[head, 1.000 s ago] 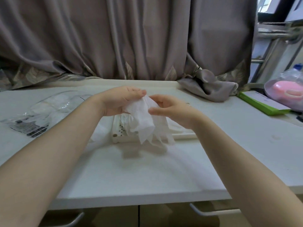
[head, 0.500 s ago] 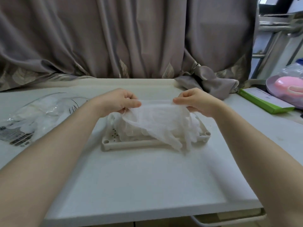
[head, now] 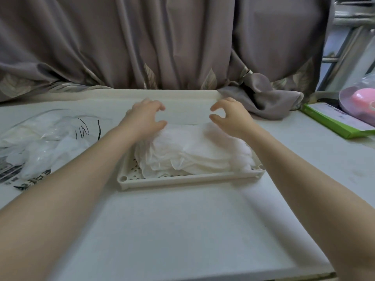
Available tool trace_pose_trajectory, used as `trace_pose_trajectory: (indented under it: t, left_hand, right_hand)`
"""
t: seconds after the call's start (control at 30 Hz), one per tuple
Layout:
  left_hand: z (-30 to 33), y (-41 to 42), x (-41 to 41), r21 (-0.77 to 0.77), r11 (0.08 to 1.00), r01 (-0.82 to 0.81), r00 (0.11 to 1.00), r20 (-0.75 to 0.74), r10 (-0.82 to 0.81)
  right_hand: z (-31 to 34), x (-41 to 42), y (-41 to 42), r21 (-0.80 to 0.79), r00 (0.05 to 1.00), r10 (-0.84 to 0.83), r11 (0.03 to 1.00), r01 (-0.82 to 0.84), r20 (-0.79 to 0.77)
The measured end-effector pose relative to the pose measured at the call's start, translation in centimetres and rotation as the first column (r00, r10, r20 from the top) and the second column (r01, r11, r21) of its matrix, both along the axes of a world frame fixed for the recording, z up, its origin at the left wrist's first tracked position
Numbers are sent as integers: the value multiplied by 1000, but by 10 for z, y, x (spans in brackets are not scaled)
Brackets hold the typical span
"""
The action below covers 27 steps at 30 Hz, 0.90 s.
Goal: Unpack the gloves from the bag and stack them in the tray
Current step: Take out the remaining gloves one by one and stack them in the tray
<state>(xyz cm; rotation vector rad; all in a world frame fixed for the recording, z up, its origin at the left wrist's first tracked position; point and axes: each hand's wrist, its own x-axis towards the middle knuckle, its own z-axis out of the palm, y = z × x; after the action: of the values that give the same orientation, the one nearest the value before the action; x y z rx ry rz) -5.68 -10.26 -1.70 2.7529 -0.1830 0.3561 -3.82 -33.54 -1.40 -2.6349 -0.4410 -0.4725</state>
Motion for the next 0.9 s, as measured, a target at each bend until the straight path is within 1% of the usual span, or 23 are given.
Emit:
trace_pose_trajectory:
  t: [0.03, 0.07, 0.1, 0.13, 0.17, 0.2, 0.23, 0.27, 0.3, 0.33, 0.4, 0.47, 0.53, 0.6, 0.67, 0.7, 0.73, 0.8, 0.83, 0.9]
  left_hand:
    - [1, -4, -1, 56, 998, 29, 996, 84, -34]
    - [1, -11, -2, 65, 993, 100, 984, 140, -108]
    - [2, -20, -4, 58, 979, 193, 968, 154, -200]
    - [-1, -29, -6, 50, 960, 274, 953, 118, -278]
    - [-6, -40, -9, 71, 946, 315, 947, 42, -318]
    - [-14, -48, -10, 141, 938, 317, 949, -52, -312]
    - [-23, -52, -13, 254, 920, 297, 953, -141, -269]
    - [-34, -51, -15, 354, 896, 266, 959, -195, -208]
    - [-42, -47, -18, 413, 881, 230, 966, -210, -154]
    - [-48, -40, -19, 434, 880, 192, 971, -212, -107]
    - [-49, -29, -23, 423, 899, 114, 977, -210, -25]
    - [-46, -22, -27, 399, 914, 71, 969, -244, 32]
    - [-44, -18, -31, 328, 942, 75, 961, -277, 20]
    - [-44, -14, -33, 242, 966, 91, 957, -289, -17]
    - [-42, -7, -39, 165, 983, 82, 972, -231, -42]
    - [-39, -3, -42, 137, 986, 92, 985, -157, -70]
    - [-34, 1, -45, 117, 987, 112, 993, -52, -106]
    - [-26, 26, -53, 74, 986, 149, 971, 175, -160]
    - [-22, 37, -56, 57, 987, 148, 955, 252, -158]
    - [-20, 66, -61, 24, 999, 46, 946, 320, -52]
  right_hand:
    - [0, -6, 3, -2, 994, 94, 996, -94, 56]
    - [-1, -13, 8, -19, 979, 193, 981, -192, 59]
    - [-3, -18, 15, -51, 961, 278, 960, -277, 10]
    - [-9, -24, 22, -104, 942, 329, 936, -335, -70]
    - [-17, -28, 28, -179, 931, 337, 916, -359, -142]
    - [-26, -30, 33, -272, 938, 293, 902, -336, -188]
    - [-35, -33, 34, -368, 958, 196, 892, -263, -210]
    - [-43, -35, 32, -437, 972, 89, 882, -179, -219]
    - [-47, -38, 27, -467, 974, -1, 878, -107, -225]
    - [-50, -39, 21, -464, 967, -70, 884, -53, -245]
    - [-49, -40, 8, -421, 933, -170, 907, 22, -317]
    - [-47, -41, 0, -355, 892, -221, 932, 74, -394]
    - [-47, -44, -2, -319, 874, -233, 943, 96, -426]
    - [-46, -48, 1, -317, 874, -255, 940, 125, -413]
    - [-43, -55, 12, -313, 909, -268, 935, 166, -319]
    - [-40, -58, 18, -277, 936, -251, 944, 180, -248]
    - [-37, -63, 27, -208, 962, -208, 963, 170, -177]
    - [-30, -77, 59, -9, 997, -45, 999, 44, -70]
    - [-27, -84, 74, 67, 998, 47, 997, -45, -29]
    - [-27, -98, 111, 102, 973, 228, 968, -229, 27]
